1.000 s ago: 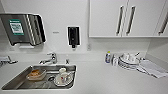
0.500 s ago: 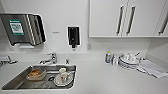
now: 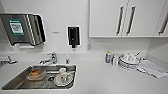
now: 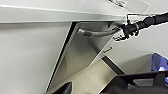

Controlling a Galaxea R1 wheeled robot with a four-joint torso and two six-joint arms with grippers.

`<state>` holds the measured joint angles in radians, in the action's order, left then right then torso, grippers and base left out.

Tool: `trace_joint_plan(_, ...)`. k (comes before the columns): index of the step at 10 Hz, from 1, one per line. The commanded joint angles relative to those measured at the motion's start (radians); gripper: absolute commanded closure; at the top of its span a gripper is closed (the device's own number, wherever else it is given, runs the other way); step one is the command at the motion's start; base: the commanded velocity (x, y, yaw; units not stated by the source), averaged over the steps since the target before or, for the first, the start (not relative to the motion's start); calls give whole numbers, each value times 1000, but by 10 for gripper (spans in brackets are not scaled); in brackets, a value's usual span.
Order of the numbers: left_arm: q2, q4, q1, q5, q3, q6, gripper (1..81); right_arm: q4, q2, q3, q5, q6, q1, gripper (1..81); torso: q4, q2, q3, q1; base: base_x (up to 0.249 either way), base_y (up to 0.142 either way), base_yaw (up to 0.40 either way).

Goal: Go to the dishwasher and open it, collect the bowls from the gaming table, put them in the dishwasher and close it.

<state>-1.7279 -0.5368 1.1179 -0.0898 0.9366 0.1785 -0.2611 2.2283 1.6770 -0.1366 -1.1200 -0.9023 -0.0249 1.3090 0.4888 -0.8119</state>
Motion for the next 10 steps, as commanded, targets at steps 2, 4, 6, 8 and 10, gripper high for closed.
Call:
trace_joint_plan(2, 46, -6, -74, 4, -21, -7, 10, 19, -57, -2, -78, -4, 65, 10, 0, 0, 0, 0, 0, 0, 0)
trace_joint_plan(4, 46, -6, -72, 1, -24, -5, 10, 35, -82, -25, -78, -4, 53, 10, 0, 0, 0, 0, 0, 0, 0)
trace_joint_plan(6, 45, -6, -74, 2, -25, -5, 10, 36, -82, -30, -78, -3, 52, 10, 0, 0, 0, 0, -37, 0, 0)
trace_joint_plan(8, 46, -6, -72, 2, -27, -5, 10, 37, -74, -30, -80, -3, 53, 10, 0, -1, 1, -1, -77, 0, 0)
trace_joint_plan(10, 45, -8, -74, 2, -27, -5, 10, 37, -56, -25, -80, -4, 55, 10, 0, 0, 0, 0, -36, 0, 0)
